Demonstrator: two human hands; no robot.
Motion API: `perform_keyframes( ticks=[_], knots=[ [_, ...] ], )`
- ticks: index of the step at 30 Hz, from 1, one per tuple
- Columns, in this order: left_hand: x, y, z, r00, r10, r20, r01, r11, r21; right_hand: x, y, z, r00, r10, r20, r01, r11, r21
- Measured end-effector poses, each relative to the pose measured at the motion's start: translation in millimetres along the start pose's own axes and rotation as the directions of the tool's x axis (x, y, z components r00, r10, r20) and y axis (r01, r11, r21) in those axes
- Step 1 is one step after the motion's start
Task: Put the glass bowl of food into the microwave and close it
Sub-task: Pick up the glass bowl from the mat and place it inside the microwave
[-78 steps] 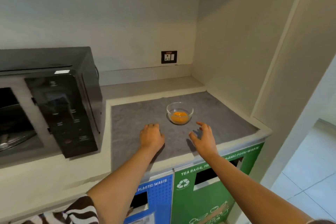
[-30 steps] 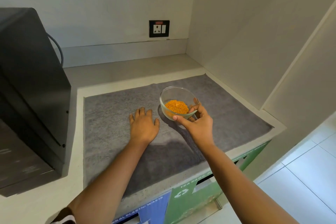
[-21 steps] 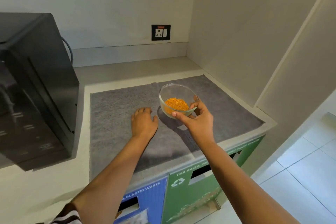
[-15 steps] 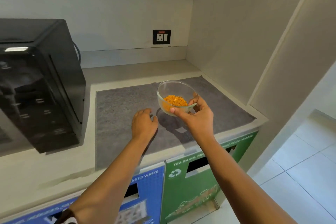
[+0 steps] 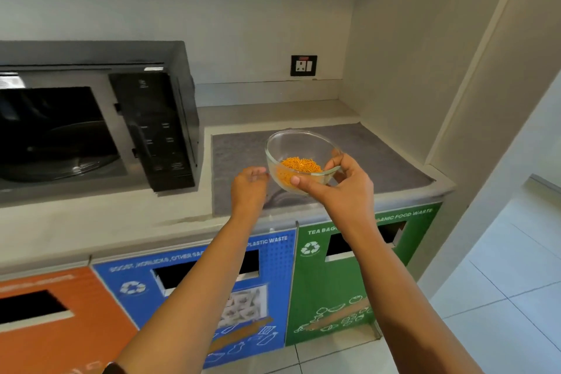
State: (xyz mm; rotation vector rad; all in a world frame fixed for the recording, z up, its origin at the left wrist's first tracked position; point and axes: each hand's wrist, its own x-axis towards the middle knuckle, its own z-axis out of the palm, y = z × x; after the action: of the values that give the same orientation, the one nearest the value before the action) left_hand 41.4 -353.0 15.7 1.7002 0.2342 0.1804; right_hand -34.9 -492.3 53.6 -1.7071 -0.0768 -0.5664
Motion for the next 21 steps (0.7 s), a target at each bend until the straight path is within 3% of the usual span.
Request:
perform_keyframes(
  ticks=[3, 5, 13, 21],
  knots=[
    [-14.1, 14.4, -34.7, 0.982, -0.180, 0.065, 0.191, 0.942, -0.275, -15.4, -15.3, 10.4, 0.996, -0.001, 0.091, -0.002, 1.000, 0.026],
    [-25.1, 20.9, -58.8, 0.972, -0.207, 0.111, 0.234, 0.882, -0.408, -25.3, -22.3, 22.5, 0.988, -0.009, 0.152, 0.003, 0.999, 0.039],
    [-43.6, 32.9, -123.6, 0.939, -0.277, 0.205, 0.344, 0.722, -0.600, -52.8, -34.7, 74.0, 0.953, -0.051, 0.298, 0.021, 0.995, 0.102],
    [-49.7, 21.5, -212.7, 0.961, -0.247, 0.124, 0.260, 0.650, -0.715, -84.0, -58.4, 156.0, 0.910, -0.080, 0.407, 0.015, 0.987, 0.161]
  ],
)
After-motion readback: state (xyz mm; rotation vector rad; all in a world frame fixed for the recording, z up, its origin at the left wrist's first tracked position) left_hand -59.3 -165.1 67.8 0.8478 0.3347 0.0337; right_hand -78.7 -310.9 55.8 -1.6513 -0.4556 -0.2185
